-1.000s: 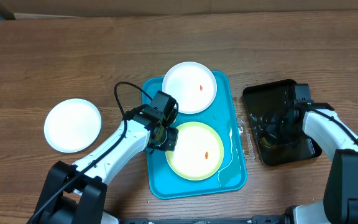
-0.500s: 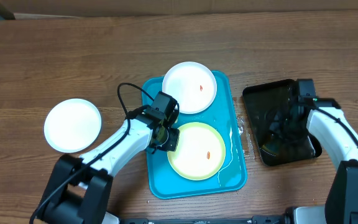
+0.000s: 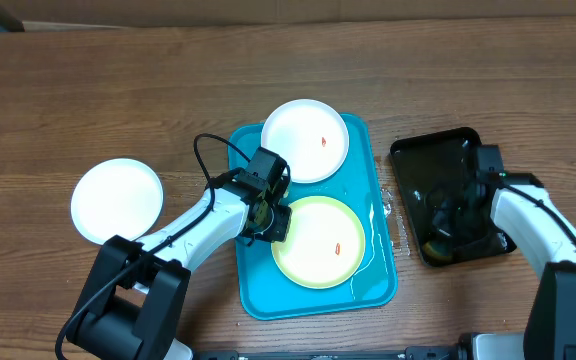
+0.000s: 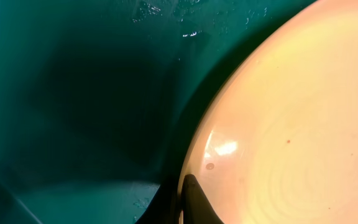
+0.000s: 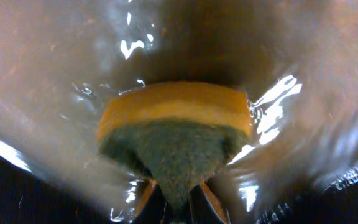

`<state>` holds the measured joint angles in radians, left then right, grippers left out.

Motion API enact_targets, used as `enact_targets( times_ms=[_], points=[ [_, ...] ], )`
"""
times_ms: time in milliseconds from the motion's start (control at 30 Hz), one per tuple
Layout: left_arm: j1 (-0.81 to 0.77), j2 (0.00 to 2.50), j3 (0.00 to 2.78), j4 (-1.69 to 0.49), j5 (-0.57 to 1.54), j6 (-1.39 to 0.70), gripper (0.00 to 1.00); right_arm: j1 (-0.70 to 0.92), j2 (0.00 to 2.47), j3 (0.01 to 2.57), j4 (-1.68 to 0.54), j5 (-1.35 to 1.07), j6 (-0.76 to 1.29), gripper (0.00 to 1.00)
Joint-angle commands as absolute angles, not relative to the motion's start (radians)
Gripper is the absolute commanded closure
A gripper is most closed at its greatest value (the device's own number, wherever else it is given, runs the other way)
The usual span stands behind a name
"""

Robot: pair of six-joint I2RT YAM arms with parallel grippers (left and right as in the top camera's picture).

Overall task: Clean dirty plates on tray and stack at the side
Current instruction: 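Scrub yellow plate with sponge while left gripper holds rim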

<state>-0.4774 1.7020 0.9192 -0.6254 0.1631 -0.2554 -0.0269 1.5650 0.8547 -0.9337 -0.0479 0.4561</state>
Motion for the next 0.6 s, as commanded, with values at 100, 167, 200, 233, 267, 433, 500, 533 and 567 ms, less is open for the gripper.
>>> enact_targets(
  times_ms=[100,167,200,233,267,433,500,533,567],
  points=[
    [-0.478,1.747,0.907,-0.616,0.177,-0.286,0.96,0.046,1.427,1.063,-1.052,-0.165,0.339,0.96],
    [-0.478,1.747,0.907,-0.611,0.177,-0.286,0.96,0.101,1.400,1.077,-1.065,-0.224,0.341,0.96],
    [-0.478,1.747,0.907,-0.609,0.177,-0.285,0.96,0.118,1.396,1.076,-1.065,-0.239,0.348,0.96],
    [-0.478,1.747,0.907,-0.606,0.177,-0.285,0.96,0.148,1.395,1.075,-1.065,-0.258,0.369,0.96],
    [-0.478,1.747,0.907,-0.604,0.177,-0.285,0.96,0.182,1.396,1.072,-1.063,-0.271,0.399,0.96],
    [-0.478,1.747,0.907,-0.601,0.178,-0.297,0.96,0.400,1.415,1.021,-0.962,-0.274,0.602,0.96],
    [-0.478,1.747,0.907,-0.601,0.178,-0.297,0.96,0.495,1.434,0.996,-0.870,-0.271,0.678,0.96],
    [-0.478,1.747,0.907,-0.601,0.178,-0.296,0.96,0.536,1.446,0.986,-0.826,-0.264,0.714,0.96],
    [-0.478,1.747,0.907,-0.600,0.178,-0.296,0.96,0.573,1.462,0.977,-0.787,-0.248,0.755,0.96]
  ],
)
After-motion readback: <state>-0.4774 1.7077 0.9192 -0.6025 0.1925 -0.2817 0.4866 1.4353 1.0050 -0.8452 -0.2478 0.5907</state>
